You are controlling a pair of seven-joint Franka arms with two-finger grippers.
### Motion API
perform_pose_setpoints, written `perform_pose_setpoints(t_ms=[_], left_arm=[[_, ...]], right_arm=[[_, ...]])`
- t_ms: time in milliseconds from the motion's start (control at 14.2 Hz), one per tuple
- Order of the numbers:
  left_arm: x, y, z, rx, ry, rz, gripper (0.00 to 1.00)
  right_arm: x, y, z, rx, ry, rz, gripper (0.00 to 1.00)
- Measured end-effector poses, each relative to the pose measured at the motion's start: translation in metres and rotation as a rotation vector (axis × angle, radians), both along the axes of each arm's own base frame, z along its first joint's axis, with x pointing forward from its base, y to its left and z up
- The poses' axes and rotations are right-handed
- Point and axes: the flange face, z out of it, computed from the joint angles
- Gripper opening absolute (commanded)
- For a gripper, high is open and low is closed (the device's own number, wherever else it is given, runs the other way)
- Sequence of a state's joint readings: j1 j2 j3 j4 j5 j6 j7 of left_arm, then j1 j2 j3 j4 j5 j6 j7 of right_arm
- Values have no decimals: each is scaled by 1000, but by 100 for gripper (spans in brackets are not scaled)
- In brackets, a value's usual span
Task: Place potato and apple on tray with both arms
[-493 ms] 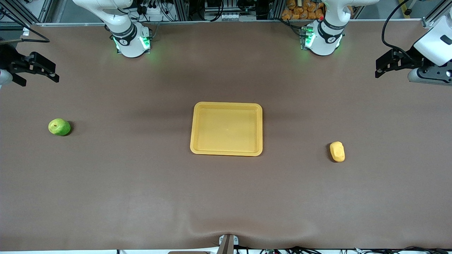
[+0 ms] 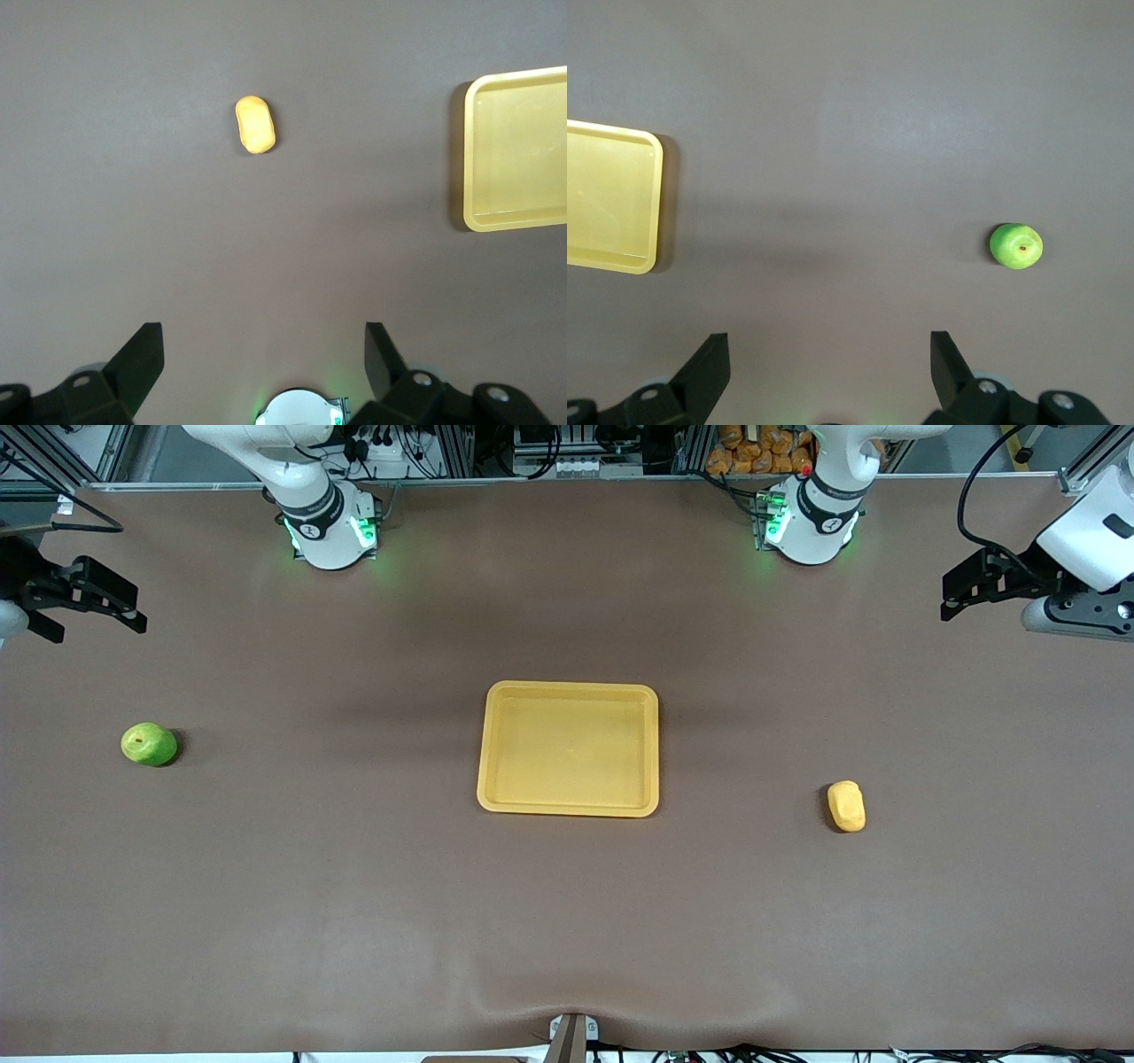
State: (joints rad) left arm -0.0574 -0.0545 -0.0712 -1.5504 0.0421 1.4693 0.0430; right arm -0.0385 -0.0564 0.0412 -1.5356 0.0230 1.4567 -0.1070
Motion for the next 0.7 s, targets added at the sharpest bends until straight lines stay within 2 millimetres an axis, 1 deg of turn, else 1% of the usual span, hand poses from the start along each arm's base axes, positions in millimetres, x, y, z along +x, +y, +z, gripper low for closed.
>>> perform_pose_setpoints(t_ms=[141,282,564,705], left_arm=[[0,0,-2,0,2,-1,100],[3,1,-5,-1,-8,1,100],[14,9,-18,-7,-54,14,100],[18,10,-23,-9,-70,15,100]], right_arm=[[0,-1,0,0,1,-2,100],[3,-5,-5,0,11,-9,100],[14,-16,-25,2,49,-29,100],[22,-20,-46,5,101,-35,100]])
